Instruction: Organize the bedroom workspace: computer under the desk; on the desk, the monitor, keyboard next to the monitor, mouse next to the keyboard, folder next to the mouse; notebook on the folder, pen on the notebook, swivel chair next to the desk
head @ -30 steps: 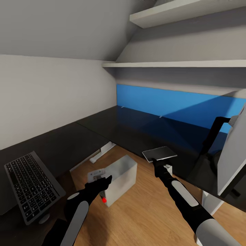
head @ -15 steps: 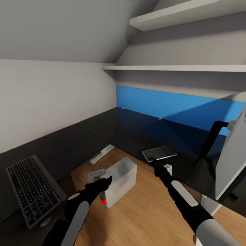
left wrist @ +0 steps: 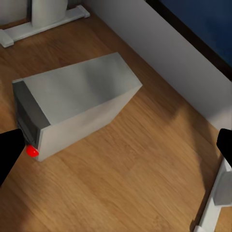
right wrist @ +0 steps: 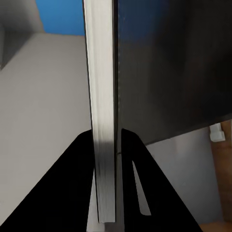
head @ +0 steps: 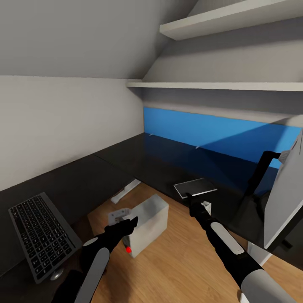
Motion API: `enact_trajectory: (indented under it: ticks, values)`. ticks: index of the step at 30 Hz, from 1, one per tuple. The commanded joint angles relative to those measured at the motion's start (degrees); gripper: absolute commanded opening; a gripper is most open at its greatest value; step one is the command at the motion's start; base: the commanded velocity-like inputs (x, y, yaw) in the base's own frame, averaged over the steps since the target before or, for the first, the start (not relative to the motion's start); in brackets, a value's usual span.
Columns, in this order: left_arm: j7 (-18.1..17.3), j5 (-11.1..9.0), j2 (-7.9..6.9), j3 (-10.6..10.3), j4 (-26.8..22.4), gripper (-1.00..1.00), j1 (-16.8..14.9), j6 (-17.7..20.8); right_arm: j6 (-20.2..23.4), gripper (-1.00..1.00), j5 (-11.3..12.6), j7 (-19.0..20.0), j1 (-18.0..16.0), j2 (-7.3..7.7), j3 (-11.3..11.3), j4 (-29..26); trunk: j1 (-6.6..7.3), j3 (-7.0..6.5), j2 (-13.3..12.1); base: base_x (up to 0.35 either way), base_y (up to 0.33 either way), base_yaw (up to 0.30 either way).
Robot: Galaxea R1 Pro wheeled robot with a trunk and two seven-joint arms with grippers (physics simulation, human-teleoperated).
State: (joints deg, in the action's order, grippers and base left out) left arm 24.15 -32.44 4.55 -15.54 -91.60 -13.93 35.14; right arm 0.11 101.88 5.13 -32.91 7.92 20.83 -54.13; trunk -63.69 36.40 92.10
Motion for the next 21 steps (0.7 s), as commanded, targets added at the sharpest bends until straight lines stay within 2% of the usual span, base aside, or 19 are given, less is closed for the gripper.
enact_trajectory:
  ticks: [1,8,16,21]
  values:
    - [0.6,-0.6,-0.08,0.0,-0.2,1.00,0.0,0.1,0.0,-1.00,0.7,0.4,0.0,0.05,0.2,0.0,0.00,0.05,0.0,0.000,0.000,0.000]
    - [0.5,-0.5,-2.22,-0.1,-1.1,1.00,0.0,0.0,-0.1,-1.00,0.9,0.5,0.0,-0.21,0.2,0.0,0.00,0.05,0.0,0.000,0.000,0.001]
    - [0.5,-0.5,-2.69,-0.3,-1.2,1.00,0.0,-0.4,-0.3,-1.00,0.7,0.6,0.0,-0.27,0.2,0.1,0.00,0.05,0.0,0.000,0.000,0.086]
    - [0.5,-0.5,-2.93,-0.1,-1.2,1.00,0.0,-5.8,-0.3,-1.00,0.6,0.6,0.0,-0.35,0.3,0.0,0.00,0.05,0.0,0.000,0.000,0.243]
